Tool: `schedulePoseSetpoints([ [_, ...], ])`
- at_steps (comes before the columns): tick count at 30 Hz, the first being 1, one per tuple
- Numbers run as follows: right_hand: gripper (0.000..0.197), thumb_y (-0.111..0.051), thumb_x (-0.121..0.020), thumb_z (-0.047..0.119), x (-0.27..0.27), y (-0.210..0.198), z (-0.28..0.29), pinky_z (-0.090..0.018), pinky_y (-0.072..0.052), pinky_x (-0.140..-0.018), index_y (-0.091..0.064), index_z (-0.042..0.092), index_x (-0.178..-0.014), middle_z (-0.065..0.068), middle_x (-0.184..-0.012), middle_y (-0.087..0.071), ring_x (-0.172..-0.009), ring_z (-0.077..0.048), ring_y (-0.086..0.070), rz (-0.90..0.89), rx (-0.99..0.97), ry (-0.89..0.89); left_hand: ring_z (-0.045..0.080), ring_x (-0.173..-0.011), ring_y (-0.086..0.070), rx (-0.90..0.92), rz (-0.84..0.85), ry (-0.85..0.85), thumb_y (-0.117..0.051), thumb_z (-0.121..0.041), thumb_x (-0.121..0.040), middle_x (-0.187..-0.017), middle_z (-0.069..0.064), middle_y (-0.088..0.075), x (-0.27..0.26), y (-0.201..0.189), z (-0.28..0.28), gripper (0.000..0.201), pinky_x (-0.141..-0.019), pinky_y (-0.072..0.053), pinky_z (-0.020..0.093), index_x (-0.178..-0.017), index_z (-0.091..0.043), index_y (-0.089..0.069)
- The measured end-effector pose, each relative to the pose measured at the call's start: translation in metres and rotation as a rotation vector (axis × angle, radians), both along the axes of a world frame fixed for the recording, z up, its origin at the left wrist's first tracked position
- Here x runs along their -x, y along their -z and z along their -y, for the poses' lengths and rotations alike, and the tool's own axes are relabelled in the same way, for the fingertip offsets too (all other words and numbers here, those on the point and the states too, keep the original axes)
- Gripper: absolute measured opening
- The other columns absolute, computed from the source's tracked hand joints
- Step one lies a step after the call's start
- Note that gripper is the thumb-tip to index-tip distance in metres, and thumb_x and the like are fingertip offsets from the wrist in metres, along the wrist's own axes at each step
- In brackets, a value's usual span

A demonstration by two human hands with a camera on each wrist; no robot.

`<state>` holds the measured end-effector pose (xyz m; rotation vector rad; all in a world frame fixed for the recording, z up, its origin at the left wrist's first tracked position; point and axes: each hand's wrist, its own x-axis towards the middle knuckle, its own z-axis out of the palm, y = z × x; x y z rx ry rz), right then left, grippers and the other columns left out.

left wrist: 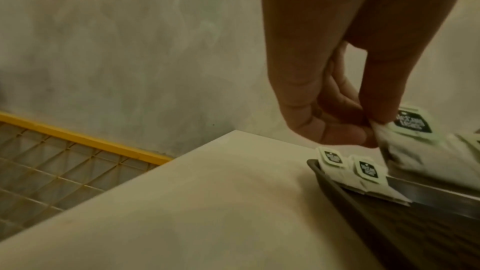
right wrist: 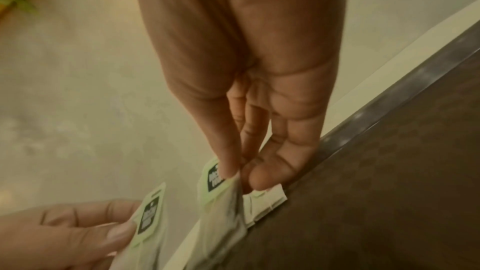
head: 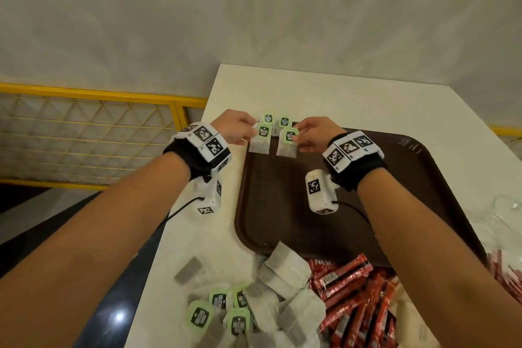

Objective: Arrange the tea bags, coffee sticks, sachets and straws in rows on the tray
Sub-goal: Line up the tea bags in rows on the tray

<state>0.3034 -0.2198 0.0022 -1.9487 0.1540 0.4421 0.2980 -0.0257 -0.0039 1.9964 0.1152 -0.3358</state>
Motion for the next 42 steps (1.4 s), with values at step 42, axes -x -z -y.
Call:
schedulePoseSetpoints([
  [42, 0.036, -0.082, -0.069, 0.017, -0.054, 0.039, -0.009, -0.044, -0.051, -0.09, -0.05, 0.012, -0.086, -0.014, -0.113, -0.063, -0.102, -0.029, -0.062, 0.081, 0.382, -0.032, 0.024, -0.099, -0.058, -0.535, 0.224, 0.113, -0.079, -0.012, -0.072, -0.099, 0.009, -0.062, -0.048, 0.037, 0.026, 0.033, -0.086, -0.045, 0.031, -0.099, -0.005, -0.062],
])
